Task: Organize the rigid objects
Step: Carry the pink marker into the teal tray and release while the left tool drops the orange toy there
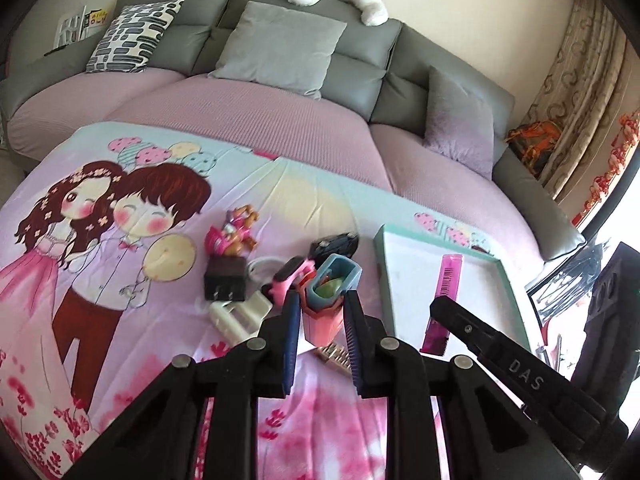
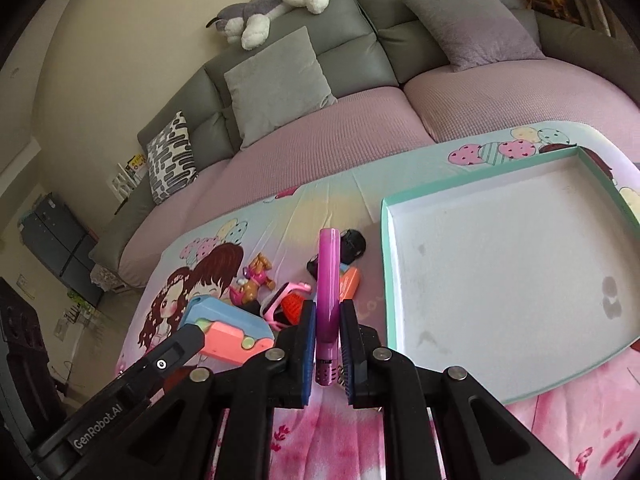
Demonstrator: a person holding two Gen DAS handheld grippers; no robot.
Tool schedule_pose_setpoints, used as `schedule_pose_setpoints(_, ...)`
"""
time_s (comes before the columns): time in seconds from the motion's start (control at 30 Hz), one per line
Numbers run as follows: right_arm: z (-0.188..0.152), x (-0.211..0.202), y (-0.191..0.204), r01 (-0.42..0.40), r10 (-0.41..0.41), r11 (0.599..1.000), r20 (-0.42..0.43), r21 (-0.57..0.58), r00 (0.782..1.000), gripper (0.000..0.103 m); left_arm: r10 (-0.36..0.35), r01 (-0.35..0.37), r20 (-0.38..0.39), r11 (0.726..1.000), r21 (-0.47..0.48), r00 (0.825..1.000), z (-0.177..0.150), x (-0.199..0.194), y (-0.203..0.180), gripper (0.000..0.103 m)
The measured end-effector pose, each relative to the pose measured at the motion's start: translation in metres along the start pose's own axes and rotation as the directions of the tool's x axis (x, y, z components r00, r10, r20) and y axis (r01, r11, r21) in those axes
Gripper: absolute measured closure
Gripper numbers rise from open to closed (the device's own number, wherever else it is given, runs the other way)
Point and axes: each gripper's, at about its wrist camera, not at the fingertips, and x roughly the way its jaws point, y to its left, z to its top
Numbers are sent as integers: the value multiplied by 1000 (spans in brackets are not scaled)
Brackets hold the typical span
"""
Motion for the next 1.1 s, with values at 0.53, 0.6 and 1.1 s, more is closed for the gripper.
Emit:
schedule_pose_setpoints(0.53, 26, 7, -120, 380, -380, 916, -24, 130, 925, 90, -161, 162, -23, 983, 84, 987, 26, 70, -97, 81)
schedule_pose_setpoints(0.6, 24, 9, -130, 395, -393, 907, -46, 143, 919, 90, -171, 174, -48, 981, 83, 984, 24, 84, -106, 81)
schedule_pose_setpoints(1.1, 19, 21, -149, 470, -458, 872, -109, 135, 882, 90, -83, 103, -146, 985, 138, 986, -5, 142, -127, 80)
